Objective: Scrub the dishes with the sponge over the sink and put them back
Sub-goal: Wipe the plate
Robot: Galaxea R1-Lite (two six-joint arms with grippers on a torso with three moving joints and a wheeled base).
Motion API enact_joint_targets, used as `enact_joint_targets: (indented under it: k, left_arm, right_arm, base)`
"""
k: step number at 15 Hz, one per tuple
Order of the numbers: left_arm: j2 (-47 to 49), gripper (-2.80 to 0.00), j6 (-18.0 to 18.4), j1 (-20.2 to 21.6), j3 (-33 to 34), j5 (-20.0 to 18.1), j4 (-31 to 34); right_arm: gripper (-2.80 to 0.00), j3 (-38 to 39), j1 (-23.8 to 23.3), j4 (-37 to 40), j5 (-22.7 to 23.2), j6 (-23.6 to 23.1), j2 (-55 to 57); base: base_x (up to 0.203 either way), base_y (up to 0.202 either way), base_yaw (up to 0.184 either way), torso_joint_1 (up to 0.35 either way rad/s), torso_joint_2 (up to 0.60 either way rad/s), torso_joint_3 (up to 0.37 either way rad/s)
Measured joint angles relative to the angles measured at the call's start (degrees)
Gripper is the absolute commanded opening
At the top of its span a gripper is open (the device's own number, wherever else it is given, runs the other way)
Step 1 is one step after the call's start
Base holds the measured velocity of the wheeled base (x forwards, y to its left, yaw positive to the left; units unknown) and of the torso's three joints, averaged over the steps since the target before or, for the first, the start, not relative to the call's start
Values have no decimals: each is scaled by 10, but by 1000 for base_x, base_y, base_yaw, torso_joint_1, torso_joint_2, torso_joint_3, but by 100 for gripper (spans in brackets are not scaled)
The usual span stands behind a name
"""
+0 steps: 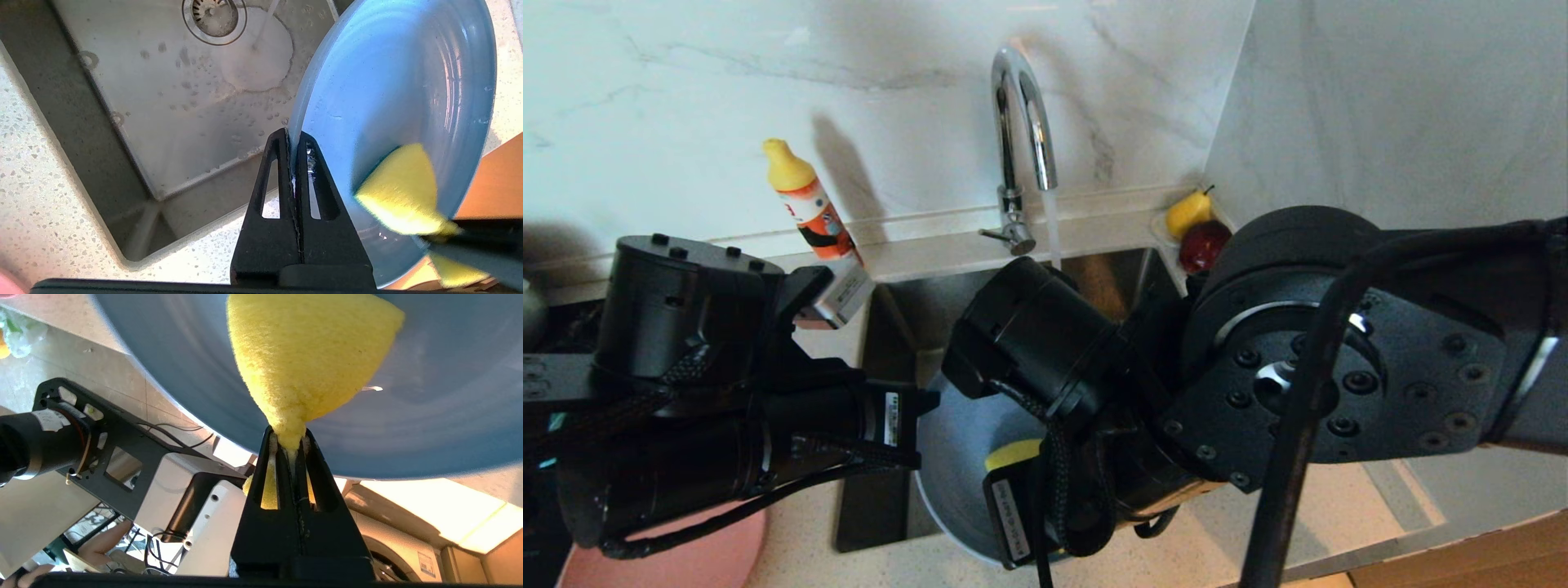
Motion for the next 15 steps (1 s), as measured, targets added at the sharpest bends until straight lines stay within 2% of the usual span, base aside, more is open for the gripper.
enact_joint_targets:
  k: [9,15]
  left_arm:
    - [0,-280,-1,1,-14,1,4]
    - [0,-280,0,-1,-6,0,4]
  right_arm:
    - [-280,49,-53,6,0,-2,-28]
    - [-280,-2,-74,-6,0,-3,-29]
  base:
    - [0,0,0,0,0,0]
    - [0,0,0,0,0,0]
